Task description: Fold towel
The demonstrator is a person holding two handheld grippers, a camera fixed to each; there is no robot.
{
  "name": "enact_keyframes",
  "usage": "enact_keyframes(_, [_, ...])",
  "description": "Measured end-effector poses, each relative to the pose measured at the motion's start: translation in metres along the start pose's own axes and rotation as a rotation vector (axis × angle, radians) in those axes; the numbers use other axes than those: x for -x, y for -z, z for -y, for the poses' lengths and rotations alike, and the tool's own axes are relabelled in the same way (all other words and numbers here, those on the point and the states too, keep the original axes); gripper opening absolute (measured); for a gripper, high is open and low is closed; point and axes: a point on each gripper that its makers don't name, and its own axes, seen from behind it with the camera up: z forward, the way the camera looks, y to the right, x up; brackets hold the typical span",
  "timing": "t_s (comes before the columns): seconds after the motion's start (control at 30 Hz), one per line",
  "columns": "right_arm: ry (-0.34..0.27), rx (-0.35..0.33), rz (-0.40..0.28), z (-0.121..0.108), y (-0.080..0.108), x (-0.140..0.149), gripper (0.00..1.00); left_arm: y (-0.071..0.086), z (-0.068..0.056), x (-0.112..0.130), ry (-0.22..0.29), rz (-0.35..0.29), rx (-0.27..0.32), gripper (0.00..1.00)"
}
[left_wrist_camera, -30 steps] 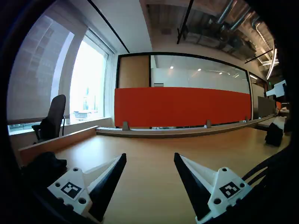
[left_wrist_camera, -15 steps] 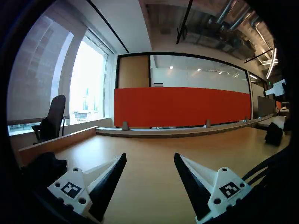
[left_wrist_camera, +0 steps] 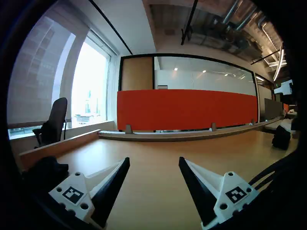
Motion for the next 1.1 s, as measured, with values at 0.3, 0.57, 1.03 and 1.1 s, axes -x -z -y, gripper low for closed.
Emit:
enact_keyframes(0.3, [-0.027,0.043,-0.053,-0.044,0.004,-0.006,1.00,0.002,0.000,-0.003,-0.001,0.001,0.000,0.95])
enact_keyframes(0.57, [-0.092,0.047,-0.084,-0.063,0.005,0.011,1.00,0.003,-0.001,-0.006,-0.001,0.001,0.000,0.94])
enact_keyframes(1.03, [-0.155,0.013,-0.078,-0.060,0.011,0.085,1.00,0.003,-0.002,-0.006,-0.001,0.001,0.000,0.95])
enact_keyframes(1.1, [-0.166,0.020,-0.081,-0.063,0.011,0.093,1.00,0.003,-0.002,-0.006,-0.001,0.002,0.000,0.95])
